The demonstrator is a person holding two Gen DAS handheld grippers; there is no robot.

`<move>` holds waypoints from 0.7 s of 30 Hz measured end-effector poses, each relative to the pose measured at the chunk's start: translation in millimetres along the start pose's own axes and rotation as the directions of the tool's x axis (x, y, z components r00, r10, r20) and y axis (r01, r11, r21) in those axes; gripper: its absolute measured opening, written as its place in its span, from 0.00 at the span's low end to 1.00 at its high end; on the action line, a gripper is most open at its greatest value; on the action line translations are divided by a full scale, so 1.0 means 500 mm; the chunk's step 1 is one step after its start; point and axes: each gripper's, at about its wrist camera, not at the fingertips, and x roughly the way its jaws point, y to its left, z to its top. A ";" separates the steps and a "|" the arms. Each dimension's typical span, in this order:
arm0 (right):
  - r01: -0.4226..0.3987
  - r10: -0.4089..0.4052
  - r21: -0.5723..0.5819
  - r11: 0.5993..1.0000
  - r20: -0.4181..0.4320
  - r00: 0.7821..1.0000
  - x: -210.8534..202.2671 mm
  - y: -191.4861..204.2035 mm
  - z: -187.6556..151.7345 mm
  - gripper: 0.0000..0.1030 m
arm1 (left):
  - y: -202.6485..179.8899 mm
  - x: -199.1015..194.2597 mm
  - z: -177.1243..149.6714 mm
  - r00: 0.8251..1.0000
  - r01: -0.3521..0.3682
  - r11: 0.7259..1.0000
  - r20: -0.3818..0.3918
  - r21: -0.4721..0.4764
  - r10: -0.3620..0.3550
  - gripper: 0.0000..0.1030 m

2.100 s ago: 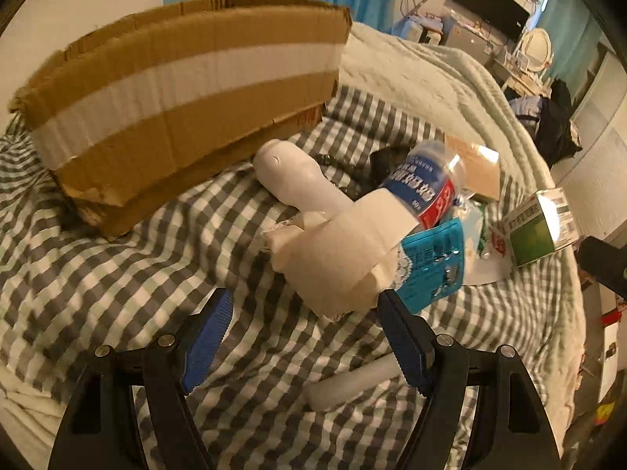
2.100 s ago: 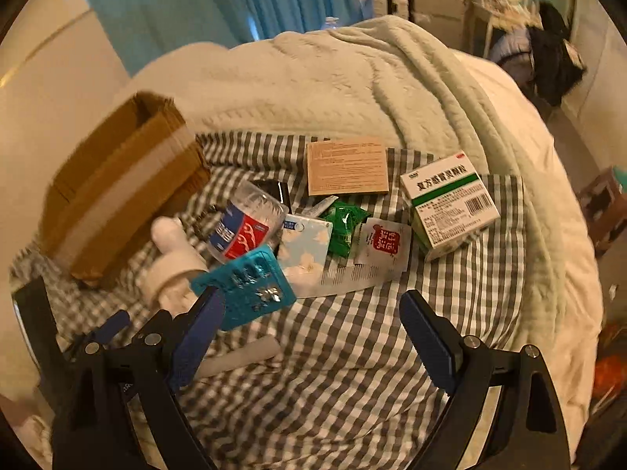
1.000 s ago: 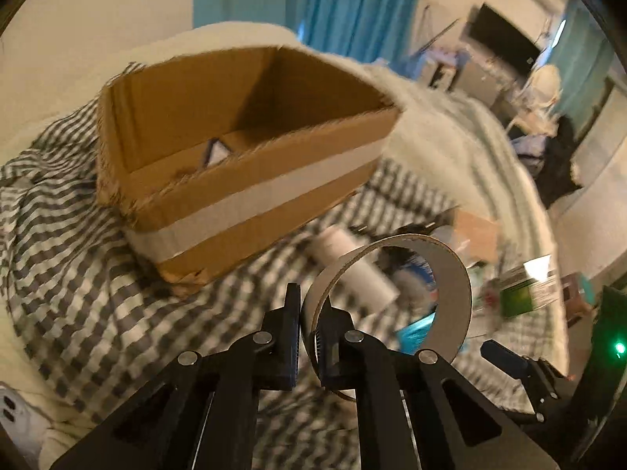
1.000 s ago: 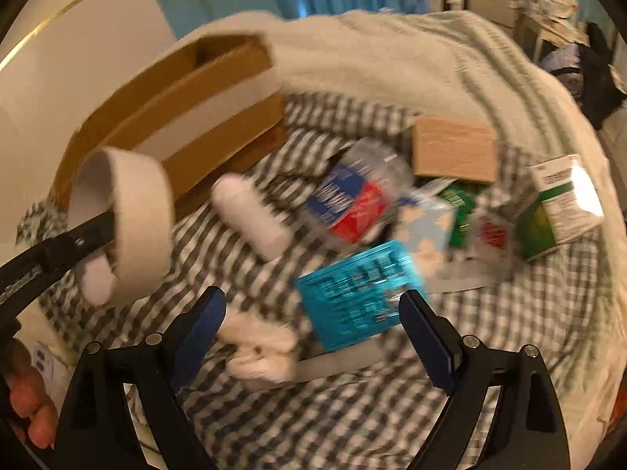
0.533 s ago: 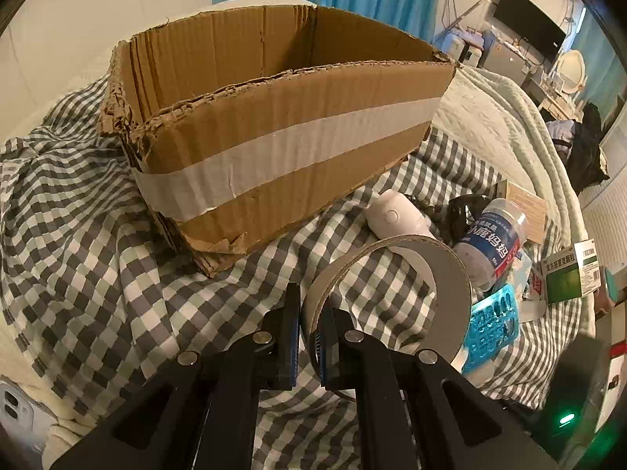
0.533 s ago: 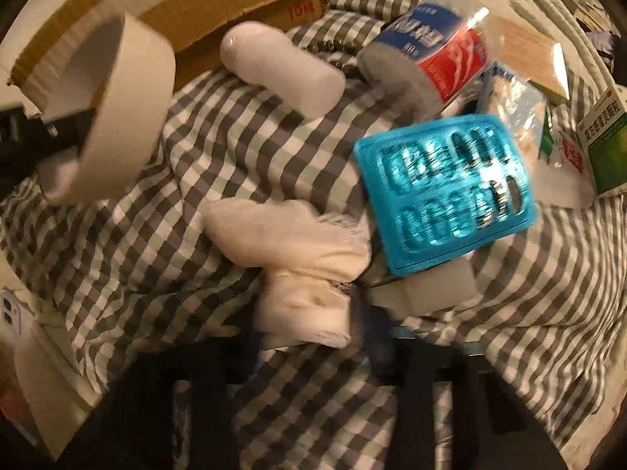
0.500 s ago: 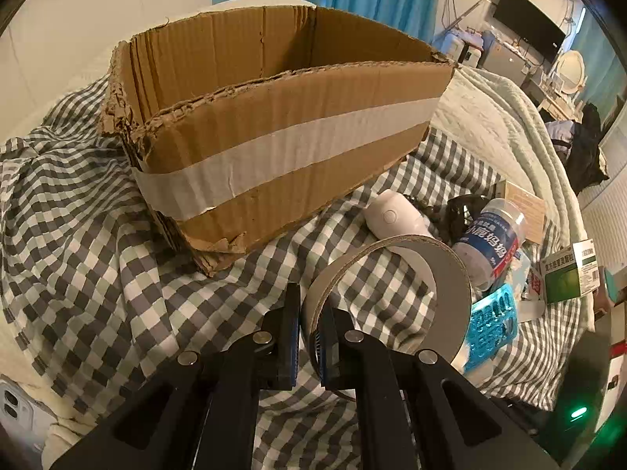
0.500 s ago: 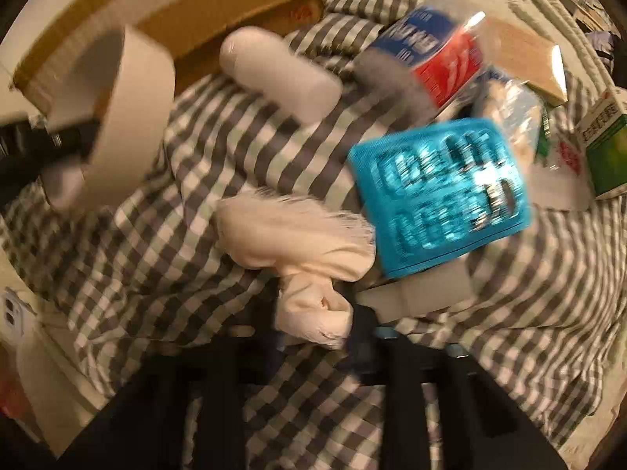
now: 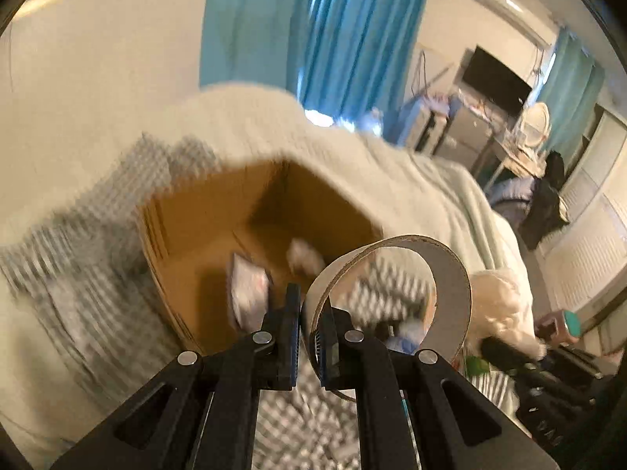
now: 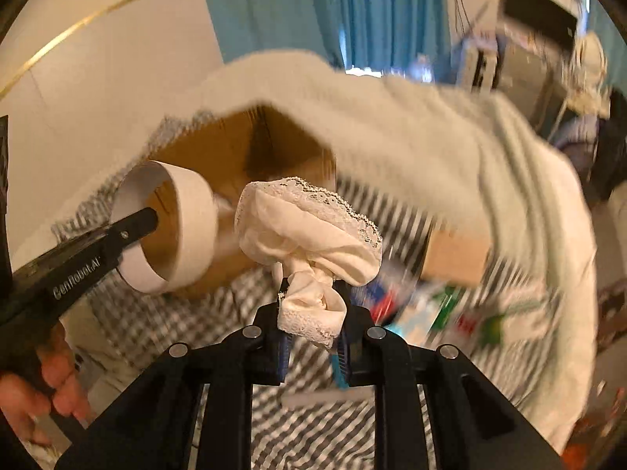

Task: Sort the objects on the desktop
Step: 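Carry the tape roll in the left gripper to the box while the right gripper carries the lace cloth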

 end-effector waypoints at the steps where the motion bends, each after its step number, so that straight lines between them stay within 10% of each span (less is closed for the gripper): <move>1: 0.009 -0.009 -0.022 1.000 0.025 1.000 -0.025 0.007 0.041 0.17 | -0.001 -0.016 0.033 1.000 -0.011 1.000 0.022 0.021 0.010 0.07; 8: -0.039 0.047 -0.062 0.997 0.125 0.991 -0.018 0.058 0.191 0.17 | 0.047 -0.025 0.177 0.993 -0.079 0.993 0.099 0.083 0.070 0.07; 21: -0.110 0.107 -0.036 0.993 -0.062 0.992 0.253 0.093 0.209 0.20 | 0.194 0.210 0.153 0.972 -0.193 0.981 -0.140 -0.008 0.190 0.08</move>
